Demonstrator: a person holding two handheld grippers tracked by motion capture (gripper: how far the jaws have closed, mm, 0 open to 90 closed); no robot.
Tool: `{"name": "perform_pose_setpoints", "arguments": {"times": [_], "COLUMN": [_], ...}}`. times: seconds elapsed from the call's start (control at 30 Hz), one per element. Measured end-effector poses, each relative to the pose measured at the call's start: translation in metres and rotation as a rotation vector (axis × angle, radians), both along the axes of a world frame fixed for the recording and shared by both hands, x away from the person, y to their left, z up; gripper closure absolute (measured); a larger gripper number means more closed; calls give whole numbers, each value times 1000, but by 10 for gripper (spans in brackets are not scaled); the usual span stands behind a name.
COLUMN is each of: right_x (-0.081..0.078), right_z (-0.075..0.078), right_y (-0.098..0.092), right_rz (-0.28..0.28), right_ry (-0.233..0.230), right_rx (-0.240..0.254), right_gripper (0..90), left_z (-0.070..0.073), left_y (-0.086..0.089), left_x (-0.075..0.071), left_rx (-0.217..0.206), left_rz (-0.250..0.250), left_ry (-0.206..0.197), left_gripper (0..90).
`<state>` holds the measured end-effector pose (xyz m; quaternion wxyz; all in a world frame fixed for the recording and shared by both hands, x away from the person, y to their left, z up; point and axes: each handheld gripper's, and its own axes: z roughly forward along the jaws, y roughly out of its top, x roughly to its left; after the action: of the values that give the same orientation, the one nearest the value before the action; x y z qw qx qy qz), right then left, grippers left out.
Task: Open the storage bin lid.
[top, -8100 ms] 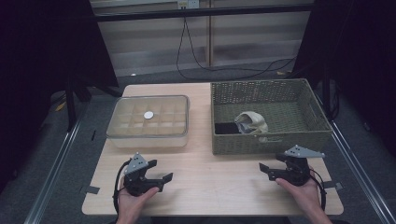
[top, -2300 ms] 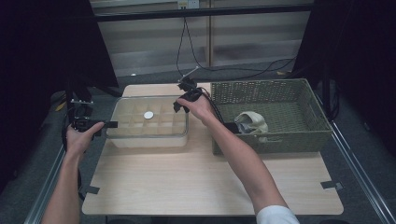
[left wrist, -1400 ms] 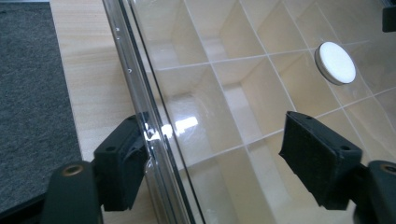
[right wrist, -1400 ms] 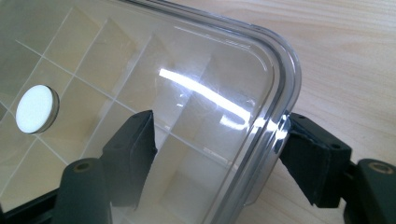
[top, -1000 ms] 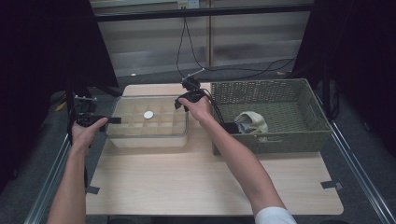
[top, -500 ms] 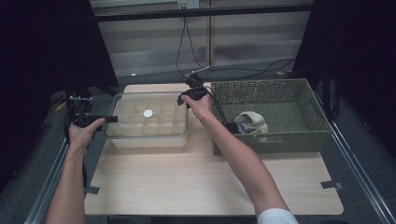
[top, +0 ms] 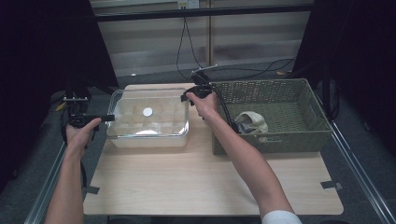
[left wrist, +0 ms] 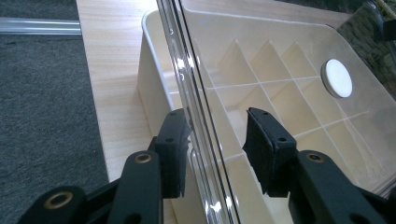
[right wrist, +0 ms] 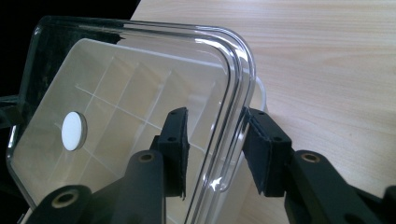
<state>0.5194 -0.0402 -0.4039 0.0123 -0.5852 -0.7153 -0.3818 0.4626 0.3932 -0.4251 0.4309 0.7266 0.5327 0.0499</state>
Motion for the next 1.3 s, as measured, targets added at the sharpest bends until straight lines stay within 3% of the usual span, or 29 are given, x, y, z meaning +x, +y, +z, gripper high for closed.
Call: {"name": "perform_pose_setpoints", "arguments": {"times": [0.13,0.43,0.77,1.3], "right_x": [-2,-8,-16,-27], "right_z": [4,12,24,36], "right_y": [0,-5,-8,-12], "right_rz": [20,23,34,28], "right_ry": [-21,-53,-95,-119], "right_rx": [-12,26,45,79], "right_gripper": [623,664,697,727], "left_z": [2,7,20,28], "left_y": [1,5,6,10], "left_x": [-1,-5,-10,-17], "left_rx": [-1,-24,-6,-9], "left_rz": [-7,-11,-9,-27], "left_ry": [-19,-58,-96,-139], "left_gripper": [605,642,689,737]}}
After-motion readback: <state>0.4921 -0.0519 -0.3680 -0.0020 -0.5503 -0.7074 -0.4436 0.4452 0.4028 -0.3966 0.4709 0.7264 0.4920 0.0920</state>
